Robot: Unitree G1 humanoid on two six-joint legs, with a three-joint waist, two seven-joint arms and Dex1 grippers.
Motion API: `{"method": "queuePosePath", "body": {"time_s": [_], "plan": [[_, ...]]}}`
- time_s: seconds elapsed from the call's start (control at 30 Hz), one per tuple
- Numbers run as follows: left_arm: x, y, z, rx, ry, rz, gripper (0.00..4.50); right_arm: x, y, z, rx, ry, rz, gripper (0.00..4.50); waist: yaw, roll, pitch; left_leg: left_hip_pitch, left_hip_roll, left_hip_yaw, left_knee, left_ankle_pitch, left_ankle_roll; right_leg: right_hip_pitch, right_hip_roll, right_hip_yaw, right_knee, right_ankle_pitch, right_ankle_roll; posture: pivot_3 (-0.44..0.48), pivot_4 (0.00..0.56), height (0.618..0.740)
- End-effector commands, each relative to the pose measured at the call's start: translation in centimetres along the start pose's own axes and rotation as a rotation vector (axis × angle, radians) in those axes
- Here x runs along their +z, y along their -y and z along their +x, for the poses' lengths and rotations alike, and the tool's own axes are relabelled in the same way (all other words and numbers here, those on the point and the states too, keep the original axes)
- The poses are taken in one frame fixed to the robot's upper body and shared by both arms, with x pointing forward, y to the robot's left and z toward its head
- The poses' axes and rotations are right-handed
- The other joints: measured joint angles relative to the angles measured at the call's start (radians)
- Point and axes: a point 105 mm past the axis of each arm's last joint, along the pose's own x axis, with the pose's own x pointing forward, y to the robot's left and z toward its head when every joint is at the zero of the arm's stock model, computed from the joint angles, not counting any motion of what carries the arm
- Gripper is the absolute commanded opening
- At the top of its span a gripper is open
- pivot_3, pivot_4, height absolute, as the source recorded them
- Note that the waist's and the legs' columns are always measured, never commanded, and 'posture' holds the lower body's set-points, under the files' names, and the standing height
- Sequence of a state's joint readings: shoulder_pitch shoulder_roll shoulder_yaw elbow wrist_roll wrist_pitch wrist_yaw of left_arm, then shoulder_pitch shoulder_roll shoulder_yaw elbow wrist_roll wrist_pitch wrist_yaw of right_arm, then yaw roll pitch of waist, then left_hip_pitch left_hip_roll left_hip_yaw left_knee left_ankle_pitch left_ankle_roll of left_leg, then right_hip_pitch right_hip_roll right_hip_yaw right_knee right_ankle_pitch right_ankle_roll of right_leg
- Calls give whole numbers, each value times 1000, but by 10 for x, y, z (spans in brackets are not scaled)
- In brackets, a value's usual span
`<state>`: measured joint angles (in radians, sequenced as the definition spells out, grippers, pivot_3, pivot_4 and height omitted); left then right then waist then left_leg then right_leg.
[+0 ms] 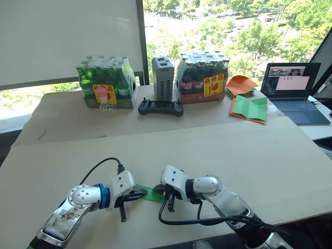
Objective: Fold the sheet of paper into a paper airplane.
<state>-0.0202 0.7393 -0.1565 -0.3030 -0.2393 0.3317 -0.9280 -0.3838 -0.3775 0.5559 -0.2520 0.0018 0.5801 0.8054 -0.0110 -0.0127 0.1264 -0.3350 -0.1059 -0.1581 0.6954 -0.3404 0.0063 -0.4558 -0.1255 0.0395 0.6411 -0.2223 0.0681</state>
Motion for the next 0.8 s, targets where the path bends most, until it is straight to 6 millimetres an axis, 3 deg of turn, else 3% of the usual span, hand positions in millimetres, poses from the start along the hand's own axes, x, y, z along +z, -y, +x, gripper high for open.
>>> {"method": "queuePosePath", "body": {"time_s": [0.03, 0.63, 0.8], "plan": [[-16, 5, 0, -9, -63, -39, 0, -31, -6, -3, 21, -128, 63, 55, 0, 1, 0, 0, 0, 0, 0, 0, 0, 0, 0, 0, 0, 0, 0, 0, 150, 717], [-17, 8, 1, -13, -67, -43, 0, -55, -15, -35, 27, -218, 99, 55, 14, 2, -5, 1, 0, 0, 0, 0, 0, 2, 0, 0, -1, 0, 0, 0, 150, 717], [-17, 8, 1, -15, -66, -42, 0, -48, -13, -41, 14, -206, 77, 55, 21, 2, -6, 2, 0, 0, 0, 0, 1, 3, 0, 0, -3, 0, 0, 0, 150, 717]]}}
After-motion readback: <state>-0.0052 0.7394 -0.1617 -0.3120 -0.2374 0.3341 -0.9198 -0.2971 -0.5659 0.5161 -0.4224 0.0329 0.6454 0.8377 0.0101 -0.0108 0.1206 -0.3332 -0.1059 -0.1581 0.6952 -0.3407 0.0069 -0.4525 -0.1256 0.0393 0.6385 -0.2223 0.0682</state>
